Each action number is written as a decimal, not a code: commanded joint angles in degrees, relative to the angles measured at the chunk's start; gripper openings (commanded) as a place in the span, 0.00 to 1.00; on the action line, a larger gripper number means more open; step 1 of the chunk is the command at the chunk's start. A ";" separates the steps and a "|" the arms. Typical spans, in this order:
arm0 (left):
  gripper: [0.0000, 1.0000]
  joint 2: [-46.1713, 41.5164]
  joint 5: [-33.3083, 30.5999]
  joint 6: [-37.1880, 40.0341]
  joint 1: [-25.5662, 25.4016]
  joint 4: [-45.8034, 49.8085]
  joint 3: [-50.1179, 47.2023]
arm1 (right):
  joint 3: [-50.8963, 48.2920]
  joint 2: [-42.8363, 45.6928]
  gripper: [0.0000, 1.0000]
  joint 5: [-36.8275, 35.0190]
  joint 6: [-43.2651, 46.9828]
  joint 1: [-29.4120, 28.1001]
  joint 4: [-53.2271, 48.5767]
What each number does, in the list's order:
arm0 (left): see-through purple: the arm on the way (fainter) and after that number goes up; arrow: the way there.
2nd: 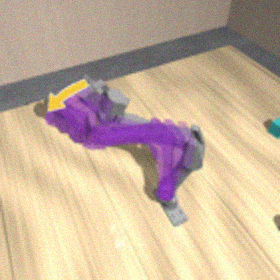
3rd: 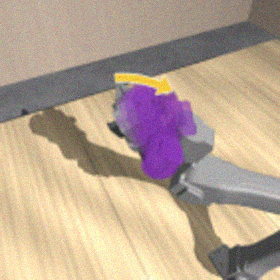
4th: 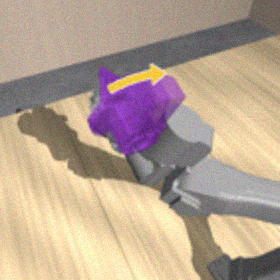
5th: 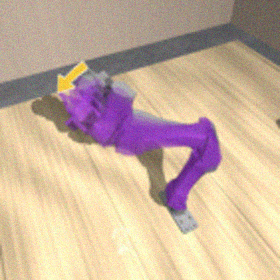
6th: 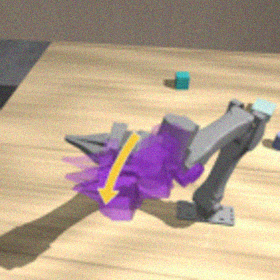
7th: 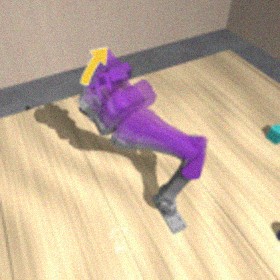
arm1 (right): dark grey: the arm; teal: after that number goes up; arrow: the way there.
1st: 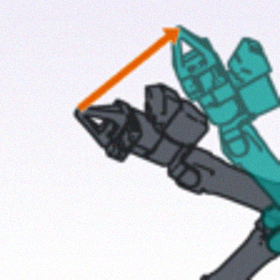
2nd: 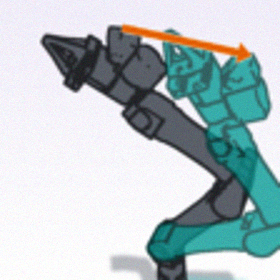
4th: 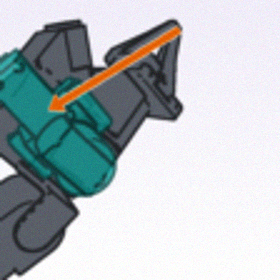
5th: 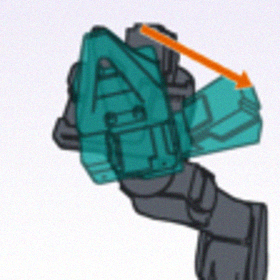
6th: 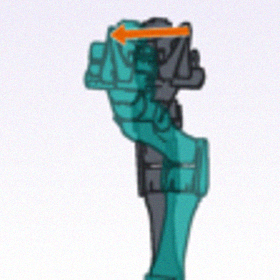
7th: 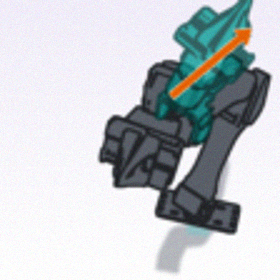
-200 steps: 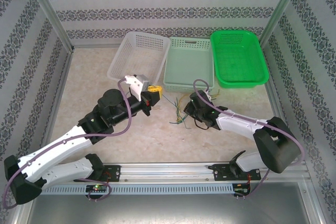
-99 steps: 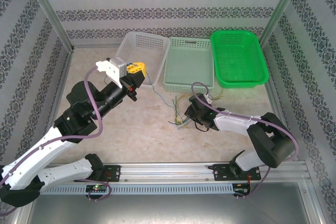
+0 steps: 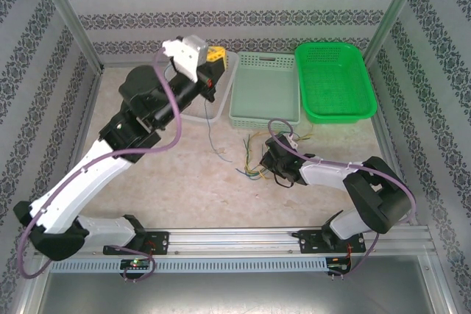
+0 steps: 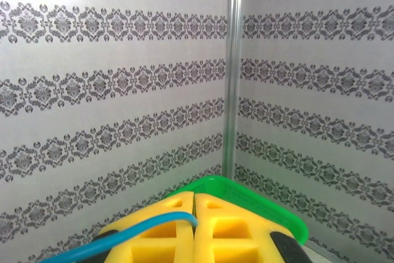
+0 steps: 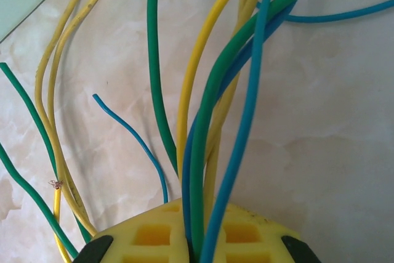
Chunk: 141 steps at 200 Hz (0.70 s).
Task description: Untangle the cables
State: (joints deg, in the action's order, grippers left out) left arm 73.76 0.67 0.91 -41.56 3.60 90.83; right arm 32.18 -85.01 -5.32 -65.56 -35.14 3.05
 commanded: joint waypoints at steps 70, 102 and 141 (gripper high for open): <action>0.03 37.84 19.88 -4.18 13.67 9.19 39.50 | -1.95 -0.87 0.02 1.69 1.75 -1.33 -0.48; 0.03 51.05 23.96 -3.88 14.23 16.07 52.90 | -1.60 0.06 0.02 2.16 2.90 -1.84 -0.84; 0.04 57.93 24.79 -2.49 14.36 17.05 53.45 | -2.04 1.25 0.02 1.86 2.57 -1.94 -1.57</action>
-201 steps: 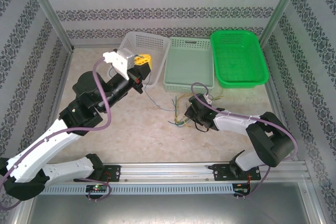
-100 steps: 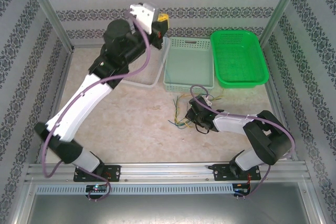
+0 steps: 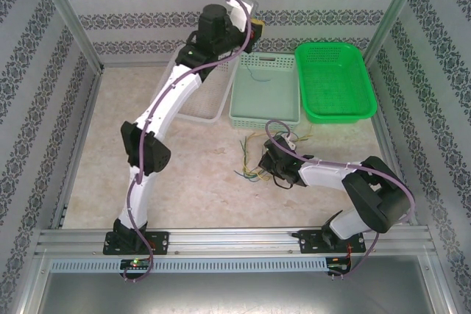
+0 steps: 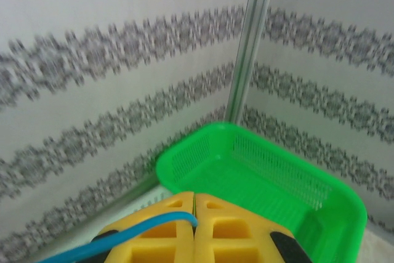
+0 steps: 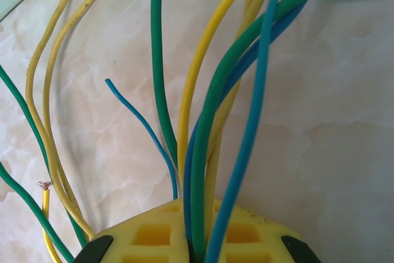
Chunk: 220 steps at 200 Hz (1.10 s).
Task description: Untangle the cables
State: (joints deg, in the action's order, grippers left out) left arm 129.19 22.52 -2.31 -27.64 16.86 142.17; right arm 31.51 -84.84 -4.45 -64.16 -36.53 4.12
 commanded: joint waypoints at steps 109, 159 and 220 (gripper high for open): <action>0.20 13.14 11.88 -2.82 -0.05 14.04 3.04 | 0.79 0.17 0.07 1.65 2.72 -0.86 -4.60; 0.28 17.21 19.85 -3.41 -0.13 15.23 5.03 | 2.52 -0.82 0.08 1.92 2.58 -0.95 -5.38; 0.82 15.97 21.87 -5.23 -0.31 19.95 5.22 | 1.80 0.83 0.09 1.44 1.53 -1.18 -6.07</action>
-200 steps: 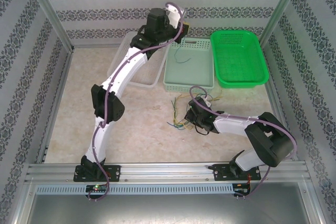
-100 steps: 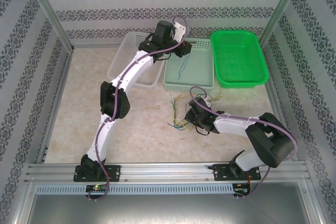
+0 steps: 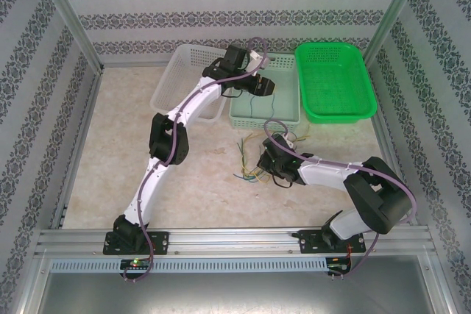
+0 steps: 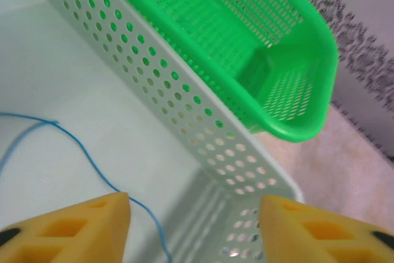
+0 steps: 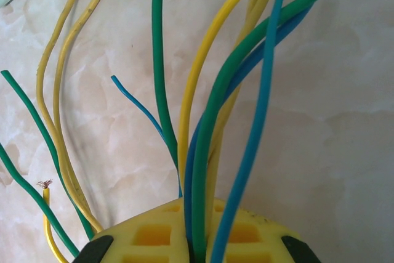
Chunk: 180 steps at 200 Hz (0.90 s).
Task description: Untangle the cables
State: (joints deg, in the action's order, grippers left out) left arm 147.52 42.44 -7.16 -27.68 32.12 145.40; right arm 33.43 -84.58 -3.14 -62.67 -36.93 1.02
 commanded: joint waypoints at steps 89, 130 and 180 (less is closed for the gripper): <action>1.00 -20.47 -30.96 3.49 1.97 10.43 -15.50 | 1.27 11.57 0.71 -5.38 4.98 -2.78 -13.24; 0.99 -21.83 -29.76 0.57 5.64 13.14 -21.97 | 1.66 23.12 0.72 -11.64 6.59 -2.82 -21.58; 0.95 -27.67 -24.93 0.70 7.12 6.27 -37.67 | 9.97 25.81 0.69 -3.37 20.07 12.82 -28.28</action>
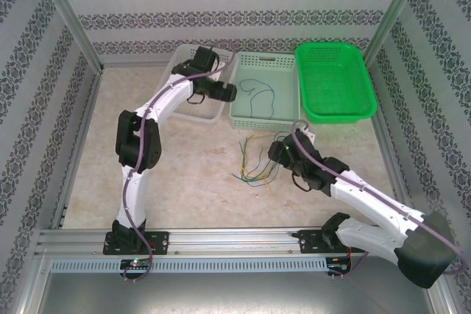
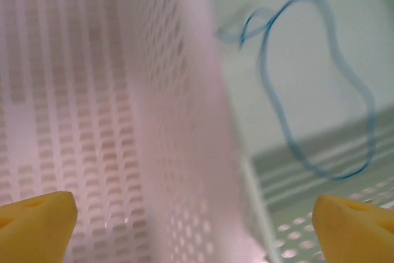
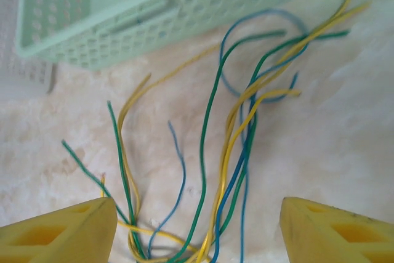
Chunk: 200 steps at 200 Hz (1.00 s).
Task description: Untangle the cables
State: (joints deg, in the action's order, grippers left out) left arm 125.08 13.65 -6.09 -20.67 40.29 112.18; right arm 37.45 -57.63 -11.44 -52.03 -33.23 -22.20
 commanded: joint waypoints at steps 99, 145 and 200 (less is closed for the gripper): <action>0.35 -7.75 5.56 -12.19 1.53 -6.98 -15.95 | 36.77 -35.04 0.66 15.30 30.53 26.33 -10.51; 0.21 -10.26 3.75 -17.56 2.65 -10.15 -22.32 | 37.42 -36.01 0.66 15.91 30.28 23.86 -10.10; 0.13 -13.73 0.21 -23.62 2.74 -13.99 -25.84 | 27.72 -27.75 0.63 16.32 27.09 20.94 -12.03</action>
State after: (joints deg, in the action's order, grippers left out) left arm 113.25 13.87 -22.13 -19.00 28.14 88.68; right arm 68.90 -89.71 3.66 -23.79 -10.92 -31.68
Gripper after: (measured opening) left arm 0.229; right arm 0.638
